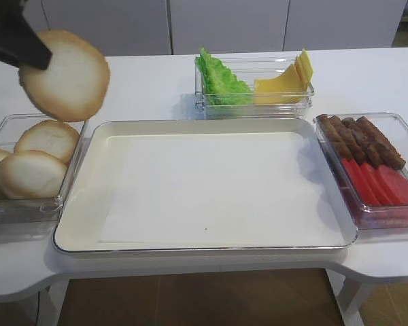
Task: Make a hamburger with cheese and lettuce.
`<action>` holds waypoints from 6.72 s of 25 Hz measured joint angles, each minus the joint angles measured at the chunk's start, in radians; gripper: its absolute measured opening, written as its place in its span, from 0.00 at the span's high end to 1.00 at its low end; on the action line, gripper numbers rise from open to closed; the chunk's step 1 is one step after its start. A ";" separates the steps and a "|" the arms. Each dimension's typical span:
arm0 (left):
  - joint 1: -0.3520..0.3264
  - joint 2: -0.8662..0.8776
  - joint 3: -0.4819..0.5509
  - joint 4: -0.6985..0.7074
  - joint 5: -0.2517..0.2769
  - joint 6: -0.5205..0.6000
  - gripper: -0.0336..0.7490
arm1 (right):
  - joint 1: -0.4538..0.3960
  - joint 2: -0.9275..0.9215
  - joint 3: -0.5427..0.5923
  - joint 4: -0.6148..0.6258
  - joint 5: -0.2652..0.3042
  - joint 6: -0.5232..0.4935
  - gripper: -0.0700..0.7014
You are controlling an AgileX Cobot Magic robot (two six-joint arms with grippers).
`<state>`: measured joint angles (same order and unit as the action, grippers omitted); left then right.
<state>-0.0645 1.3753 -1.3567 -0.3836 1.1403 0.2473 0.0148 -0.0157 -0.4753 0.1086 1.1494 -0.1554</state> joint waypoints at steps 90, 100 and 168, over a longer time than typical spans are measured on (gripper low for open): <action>-0.271 0.554 -0.016 -0.469 -0.229 0.078 0.32 | 0.000 0.000 0.000 0.000 0.000 0.000 0.32; -0.289 0.526 -0.029 -0.348 -0.225 0.017 0.32 | 0.000 0.000 0.000 0.000 0.000 0.000 0.32; 0.015 -0.694 0.398 0.509 0.120 -0.384 0.33 | 0.000 0.000 0.000 0.000 0.000 0.010 0.32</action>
<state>-0.0496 0.6815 -0.9585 0.1250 1.2601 -0.1364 0.0148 -0.0157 -0.4753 0.1086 1.1494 -0.1456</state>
